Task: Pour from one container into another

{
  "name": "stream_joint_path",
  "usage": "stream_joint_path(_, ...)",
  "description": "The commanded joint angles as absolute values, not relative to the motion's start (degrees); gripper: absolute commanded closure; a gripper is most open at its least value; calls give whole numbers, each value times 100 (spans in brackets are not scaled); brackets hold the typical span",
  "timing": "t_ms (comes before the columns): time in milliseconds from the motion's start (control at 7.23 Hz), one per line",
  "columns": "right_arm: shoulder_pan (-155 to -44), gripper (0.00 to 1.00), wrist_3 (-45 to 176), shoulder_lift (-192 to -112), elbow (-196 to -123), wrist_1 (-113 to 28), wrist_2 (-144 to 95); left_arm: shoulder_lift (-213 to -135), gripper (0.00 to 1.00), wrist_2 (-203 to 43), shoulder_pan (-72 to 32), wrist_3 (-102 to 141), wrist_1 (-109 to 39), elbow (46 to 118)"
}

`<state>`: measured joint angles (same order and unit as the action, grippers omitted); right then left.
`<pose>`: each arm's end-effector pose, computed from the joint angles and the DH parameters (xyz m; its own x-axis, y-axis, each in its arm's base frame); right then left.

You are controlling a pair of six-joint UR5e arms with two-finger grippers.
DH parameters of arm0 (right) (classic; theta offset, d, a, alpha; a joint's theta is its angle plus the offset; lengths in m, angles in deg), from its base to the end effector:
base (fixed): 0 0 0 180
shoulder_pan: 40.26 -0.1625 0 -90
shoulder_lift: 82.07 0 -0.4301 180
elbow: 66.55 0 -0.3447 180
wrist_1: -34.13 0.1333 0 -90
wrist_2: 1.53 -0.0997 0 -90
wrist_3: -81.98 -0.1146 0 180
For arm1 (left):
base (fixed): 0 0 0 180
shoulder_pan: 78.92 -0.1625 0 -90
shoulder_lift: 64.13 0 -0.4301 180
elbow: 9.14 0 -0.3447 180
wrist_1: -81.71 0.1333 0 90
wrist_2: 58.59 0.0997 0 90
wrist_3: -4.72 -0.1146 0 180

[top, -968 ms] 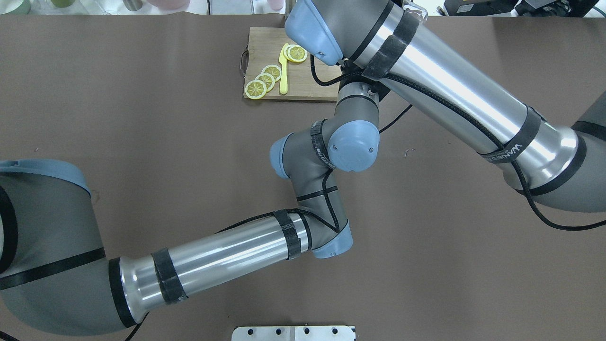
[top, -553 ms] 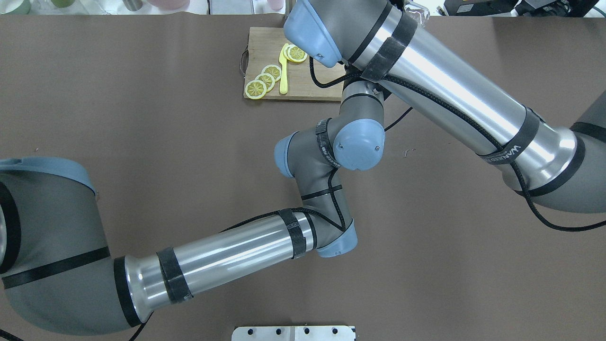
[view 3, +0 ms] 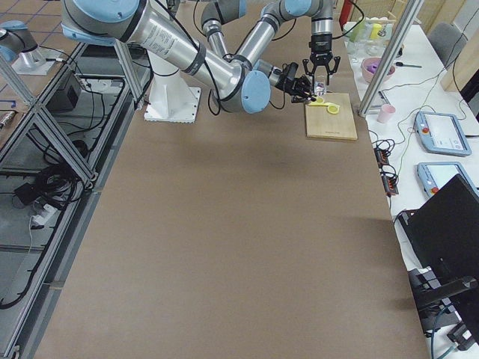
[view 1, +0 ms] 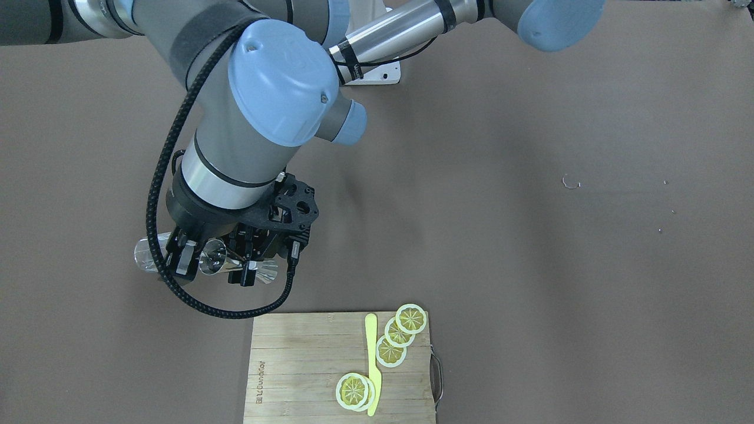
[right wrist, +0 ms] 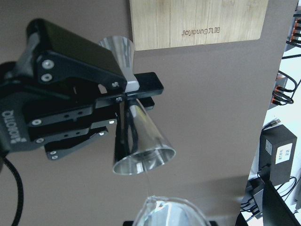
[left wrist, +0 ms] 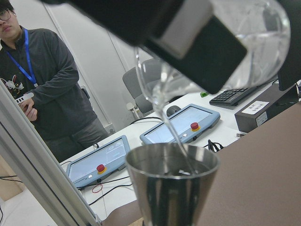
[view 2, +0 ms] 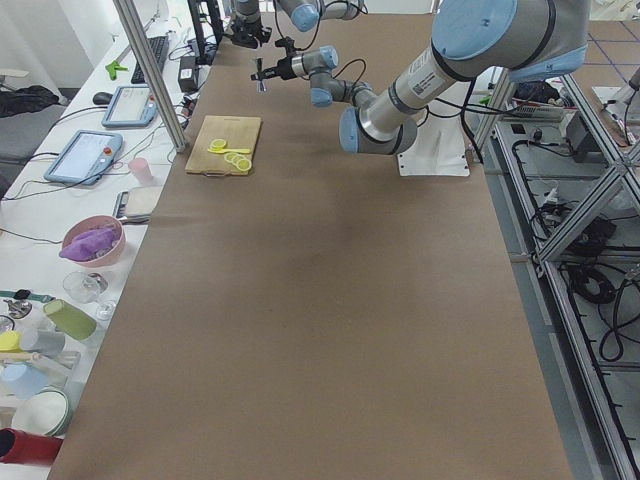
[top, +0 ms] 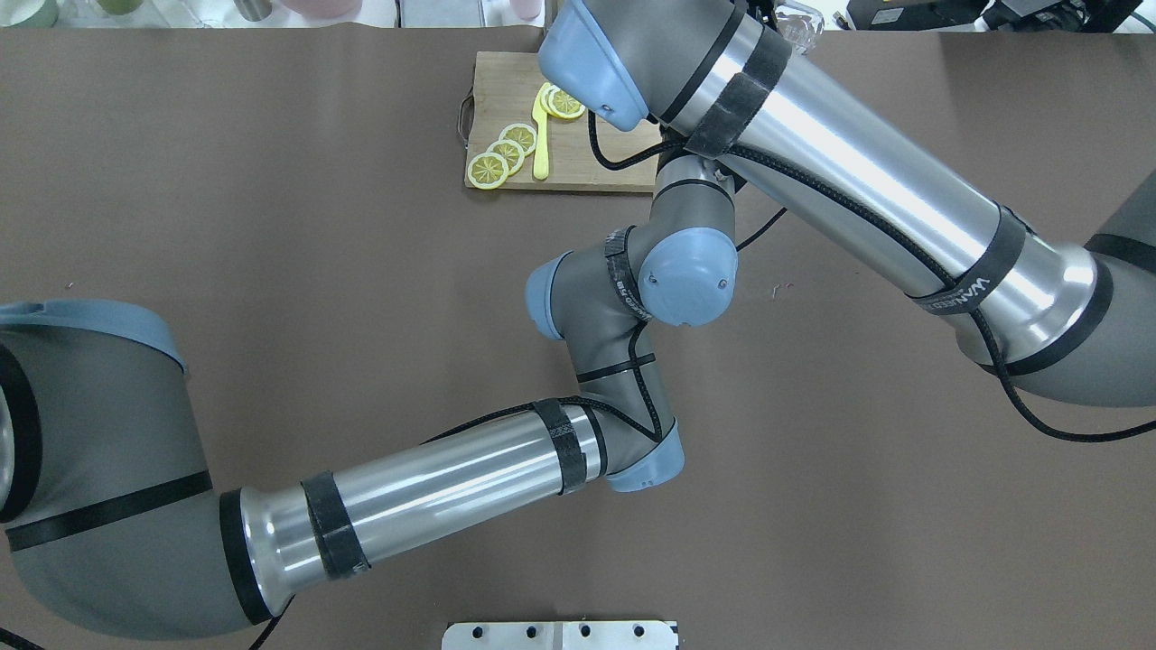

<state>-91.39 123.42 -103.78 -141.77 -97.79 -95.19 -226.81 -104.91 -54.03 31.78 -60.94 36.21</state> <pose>-0.3570 -0.6437 0.1365 0.1696 -0.9818 -0.0861 0.9698 0.1507 0.1920 0.6479 -0.5348 0.0436 0.8884 0.2978 -0.3493 0.2889 0.2287 0.9297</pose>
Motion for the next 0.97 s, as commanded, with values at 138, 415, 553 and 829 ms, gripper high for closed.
stream_joint_path(138, -9115, 100, 12347, -10351, -14125, -9779, -9461, -22682, 100, -10491, -5405, 3179, -6094, 3621)
stream_joint_path(415, -9106, 100, 12347, -10343, -14125, -9779, -9426, -22682, 100, -10491, -5405, 3179, -6094, 3621)
stream_joint_path(553, -9106, 100, 12347, -10325, -14125, -9779, -9426, -22682, 100, -10491, -5405, 3179, -6094, 3621)
stream_joint_path(829, -9106, 100, 12399, -10316, -14134, -9779, -9426, -22673, 100, -10491, -5405, 3179, -6094, 3621)
